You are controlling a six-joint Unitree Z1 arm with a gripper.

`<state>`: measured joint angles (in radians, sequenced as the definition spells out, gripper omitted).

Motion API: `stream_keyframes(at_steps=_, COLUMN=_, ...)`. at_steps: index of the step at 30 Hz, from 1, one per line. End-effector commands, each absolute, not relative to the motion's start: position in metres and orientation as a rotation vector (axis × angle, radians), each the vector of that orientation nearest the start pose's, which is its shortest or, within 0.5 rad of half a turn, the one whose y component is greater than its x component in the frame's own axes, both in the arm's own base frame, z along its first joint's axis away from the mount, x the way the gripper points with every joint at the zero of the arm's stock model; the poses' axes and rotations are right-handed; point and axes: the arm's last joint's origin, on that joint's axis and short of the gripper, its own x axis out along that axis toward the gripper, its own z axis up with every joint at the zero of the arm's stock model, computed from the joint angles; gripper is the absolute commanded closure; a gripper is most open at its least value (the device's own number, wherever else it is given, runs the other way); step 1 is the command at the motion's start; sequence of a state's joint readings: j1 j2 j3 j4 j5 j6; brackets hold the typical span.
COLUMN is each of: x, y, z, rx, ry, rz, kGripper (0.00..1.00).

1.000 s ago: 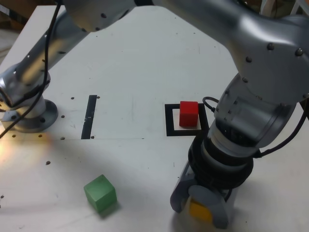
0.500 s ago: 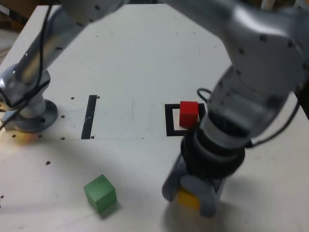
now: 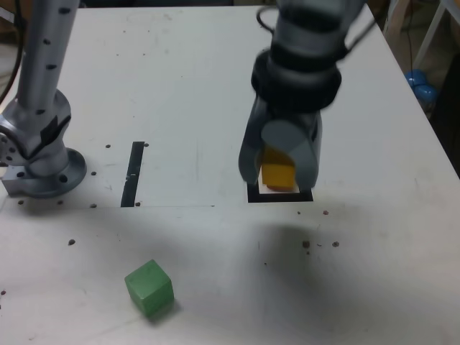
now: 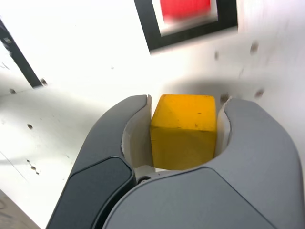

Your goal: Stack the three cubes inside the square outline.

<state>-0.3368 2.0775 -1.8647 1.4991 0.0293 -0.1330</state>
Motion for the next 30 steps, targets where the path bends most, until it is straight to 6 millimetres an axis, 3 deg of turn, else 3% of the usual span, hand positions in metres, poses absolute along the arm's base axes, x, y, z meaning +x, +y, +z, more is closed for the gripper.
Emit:
stream_keyframes(at_steps=1, x=0.356, y=-0.106, z=0.307, rx=0.193, ry=1.696, rz=-0.101, kGripper=0.69)
stream_keyframes(at_steps=8, x=0.357, y=-0.058, z=0.308, rx=0.126, ry=1.706, rz=-0.062, kGripper=0.69)
stream_keyframes(at_steps=15, x=0.363, y=-0.026, z=0.3, rx=0.081, ry=1.72, rz=-0.05, kGripper=0.69)
stream_keyframes(at_steps=20, x=0.37, y=-0.017, z=0.289, rx=0.061, ry=1.73, rz=-0.07, kGripper=0.69)
stream_keyframes(at_steps=30, x=0.379, y=-0.018, z=0.269, rx=0.035, ry=1.757, rz=-0.116, kGripper=0.69)
